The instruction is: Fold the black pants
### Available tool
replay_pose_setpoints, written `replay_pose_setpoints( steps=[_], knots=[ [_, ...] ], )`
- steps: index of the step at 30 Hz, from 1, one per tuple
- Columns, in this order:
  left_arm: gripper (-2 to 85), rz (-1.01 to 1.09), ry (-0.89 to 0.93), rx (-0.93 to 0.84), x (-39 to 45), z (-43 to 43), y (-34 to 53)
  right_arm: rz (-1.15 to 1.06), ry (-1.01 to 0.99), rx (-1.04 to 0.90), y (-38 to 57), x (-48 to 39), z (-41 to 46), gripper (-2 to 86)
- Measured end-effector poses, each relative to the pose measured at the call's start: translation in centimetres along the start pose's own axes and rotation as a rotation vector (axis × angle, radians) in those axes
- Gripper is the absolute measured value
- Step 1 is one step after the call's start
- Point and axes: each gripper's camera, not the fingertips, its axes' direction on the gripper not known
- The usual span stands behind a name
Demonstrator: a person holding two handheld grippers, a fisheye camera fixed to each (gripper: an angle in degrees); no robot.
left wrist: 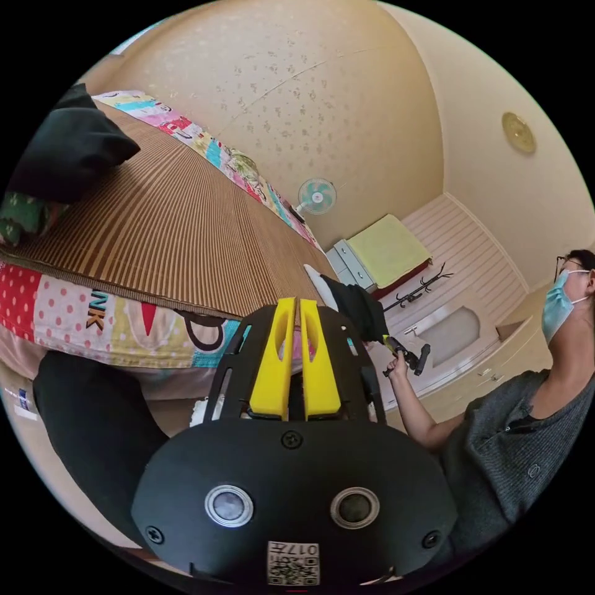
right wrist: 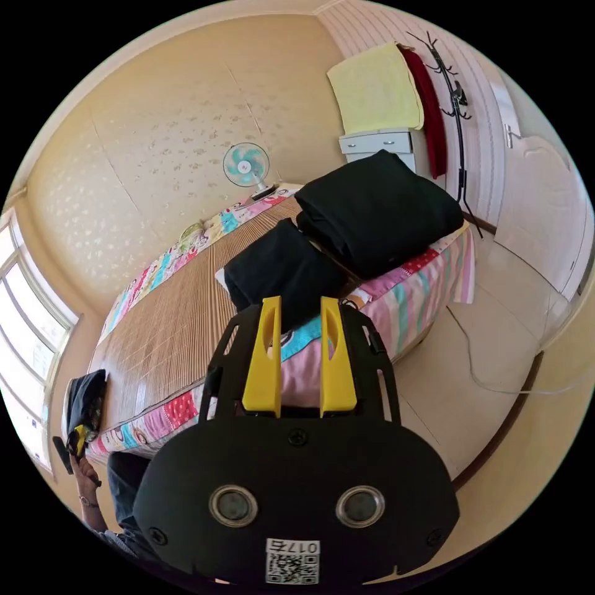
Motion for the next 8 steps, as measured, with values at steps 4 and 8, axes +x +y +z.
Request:
replay_pose_setpoints(
  steps=[4, 8],
  knots=[
    [0.7, 0.041, -0.057, -0.034, 2.1, 1.0, -0.2, 0.028, -0.101, -0.102, -1.9, 2.9, 3.3, 13.0],
    [2.7, 0.014, -0.084, -0.063, 2.2, 2.3, -0.4, 0.102, -0.152, -0.221, -3.0, 4.0, 8.7, 13.8]
  ],
)
